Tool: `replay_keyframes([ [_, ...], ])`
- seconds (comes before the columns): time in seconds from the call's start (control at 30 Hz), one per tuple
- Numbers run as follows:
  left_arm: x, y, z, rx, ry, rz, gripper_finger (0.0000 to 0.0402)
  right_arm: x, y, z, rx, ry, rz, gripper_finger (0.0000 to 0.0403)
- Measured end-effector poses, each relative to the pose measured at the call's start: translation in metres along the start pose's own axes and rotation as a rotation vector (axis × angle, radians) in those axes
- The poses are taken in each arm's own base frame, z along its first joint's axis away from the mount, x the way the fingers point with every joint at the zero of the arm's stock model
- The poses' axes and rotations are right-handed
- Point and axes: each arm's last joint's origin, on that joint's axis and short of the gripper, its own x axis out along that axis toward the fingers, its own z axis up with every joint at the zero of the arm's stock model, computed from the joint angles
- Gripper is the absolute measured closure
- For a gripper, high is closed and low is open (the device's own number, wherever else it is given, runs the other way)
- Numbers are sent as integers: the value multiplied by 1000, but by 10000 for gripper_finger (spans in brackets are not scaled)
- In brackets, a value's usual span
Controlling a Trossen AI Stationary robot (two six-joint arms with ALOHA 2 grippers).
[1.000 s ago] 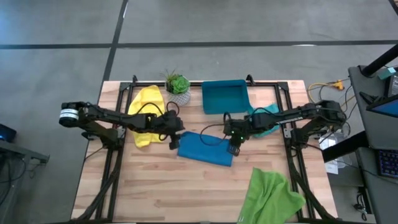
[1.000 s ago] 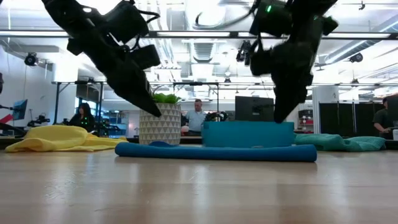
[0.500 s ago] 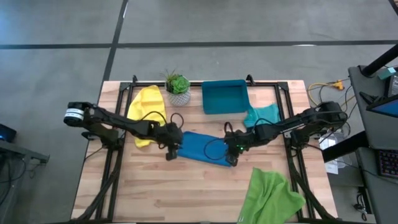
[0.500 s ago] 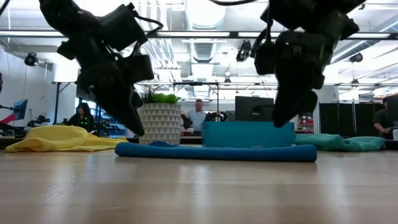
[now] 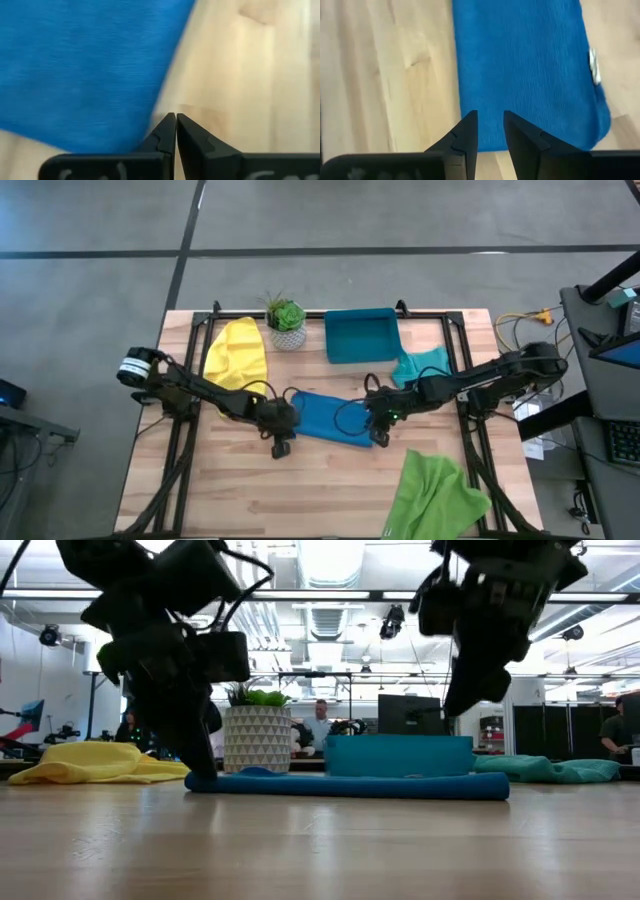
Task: Fold microfiber towels
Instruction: Fold the dark blue microfiber towel into the dark blue bin
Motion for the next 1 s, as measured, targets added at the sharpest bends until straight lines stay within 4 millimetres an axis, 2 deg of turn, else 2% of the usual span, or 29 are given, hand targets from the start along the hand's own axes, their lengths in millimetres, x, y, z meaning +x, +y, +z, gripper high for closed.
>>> replay_keyframes([
  [0.17, -8, -23, 14, 22, -55, -40, 401, -23, 3, 3, -51, -73, 36, 314],
  [0.33, -24, -31, 29, 41, -125, 153, 401, -44, 5, 5, -62, -147, 57, 314],
  [0.53, -3, -2, 23, -20, -5, 289, 402, -61, 6, 5, -56, -203, 86, 314],
  [0.63, 13, 5, 18, -85, 68, 285, 401, -67, 8, 4, -42, -217, 105, 314],
  [0.73, 25, 1, 21, -113, 116, 201, 402, -72, 13, 1, -54, -226, 127, 314],
  [0.83, 34, -14, 25, -98, 162, 107, 402, -75, 16, -2, -69, -223, 141, 314],
  [1.0, 27, -42, 41, -55, 144, 29, 402, -75, 18, -4, -80, -213, 142, 314],
])
